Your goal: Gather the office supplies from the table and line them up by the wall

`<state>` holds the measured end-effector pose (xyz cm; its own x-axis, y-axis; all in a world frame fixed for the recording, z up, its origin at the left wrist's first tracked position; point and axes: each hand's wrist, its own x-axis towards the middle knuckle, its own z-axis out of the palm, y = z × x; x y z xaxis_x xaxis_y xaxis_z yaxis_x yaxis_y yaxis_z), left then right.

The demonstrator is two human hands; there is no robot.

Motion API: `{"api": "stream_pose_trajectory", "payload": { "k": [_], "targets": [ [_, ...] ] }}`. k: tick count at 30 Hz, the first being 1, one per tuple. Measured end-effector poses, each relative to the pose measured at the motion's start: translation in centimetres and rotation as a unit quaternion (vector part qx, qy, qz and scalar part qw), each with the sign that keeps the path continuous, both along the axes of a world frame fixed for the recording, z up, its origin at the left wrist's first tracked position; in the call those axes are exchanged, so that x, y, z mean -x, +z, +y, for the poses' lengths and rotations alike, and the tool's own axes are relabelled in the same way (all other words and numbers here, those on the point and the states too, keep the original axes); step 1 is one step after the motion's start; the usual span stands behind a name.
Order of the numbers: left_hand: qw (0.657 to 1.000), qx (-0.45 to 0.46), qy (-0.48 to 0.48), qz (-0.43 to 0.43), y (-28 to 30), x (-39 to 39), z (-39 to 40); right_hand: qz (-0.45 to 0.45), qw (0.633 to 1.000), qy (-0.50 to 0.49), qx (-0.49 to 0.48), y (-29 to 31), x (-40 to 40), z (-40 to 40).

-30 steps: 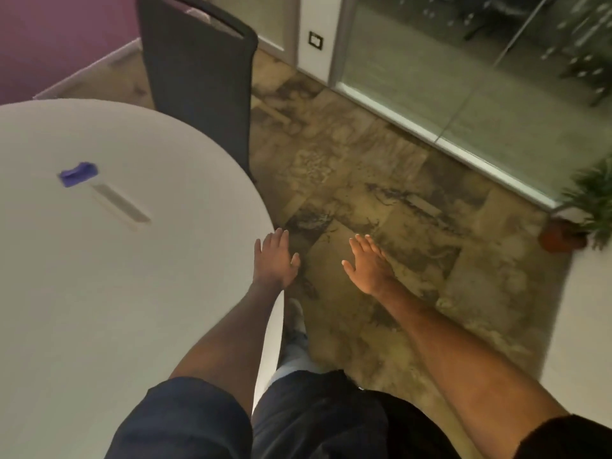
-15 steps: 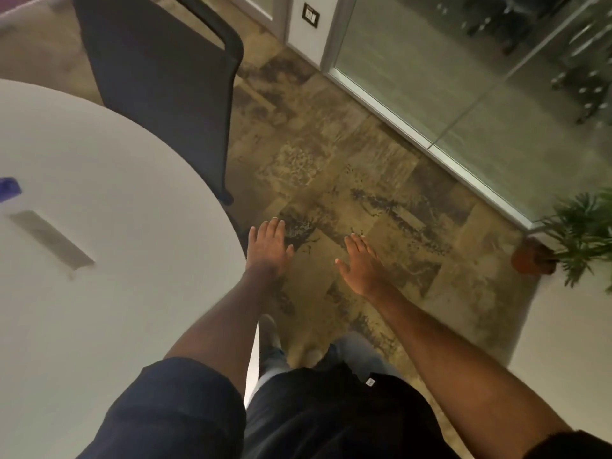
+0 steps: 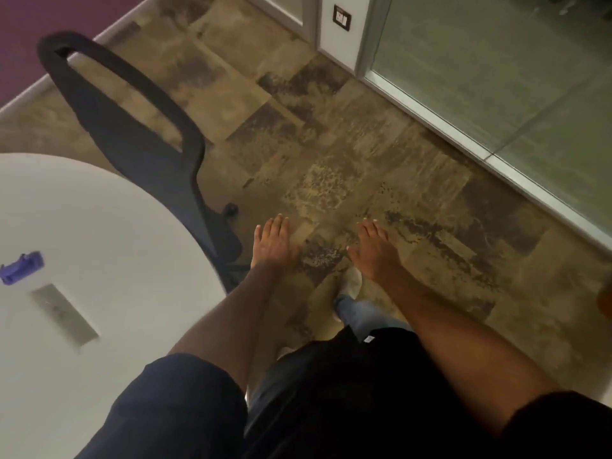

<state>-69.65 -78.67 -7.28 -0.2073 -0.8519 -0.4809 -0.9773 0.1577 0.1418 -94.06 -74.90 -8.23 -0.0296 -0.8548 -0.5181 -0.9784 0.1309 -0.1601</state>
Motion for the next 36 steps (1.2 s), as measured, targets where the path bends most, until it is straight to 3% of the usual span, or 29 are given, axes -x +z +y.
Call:
{"api": "stream_pose_trajectory", "payload": {
  "k": [11,23,36],
  "targets": [
    [0.995,0.018,0.097,-0.012,1.3,4.1,-15.4,0.002,0.994,0.106,-0.003,0.6,4.1,-20.8],
    [0.97,-0.012,0.243,0.019,-0.1,2.5,-38.0,0.003,0.985,0.171,-0.002,0.7,-1.5,-46.5],
    [0.924,0.049,0.379,0.005,0.8,-11.5,-55.1,0.007,0.951,0.309,0.034,1.7,-15.8,-71.0]
  ]
}}
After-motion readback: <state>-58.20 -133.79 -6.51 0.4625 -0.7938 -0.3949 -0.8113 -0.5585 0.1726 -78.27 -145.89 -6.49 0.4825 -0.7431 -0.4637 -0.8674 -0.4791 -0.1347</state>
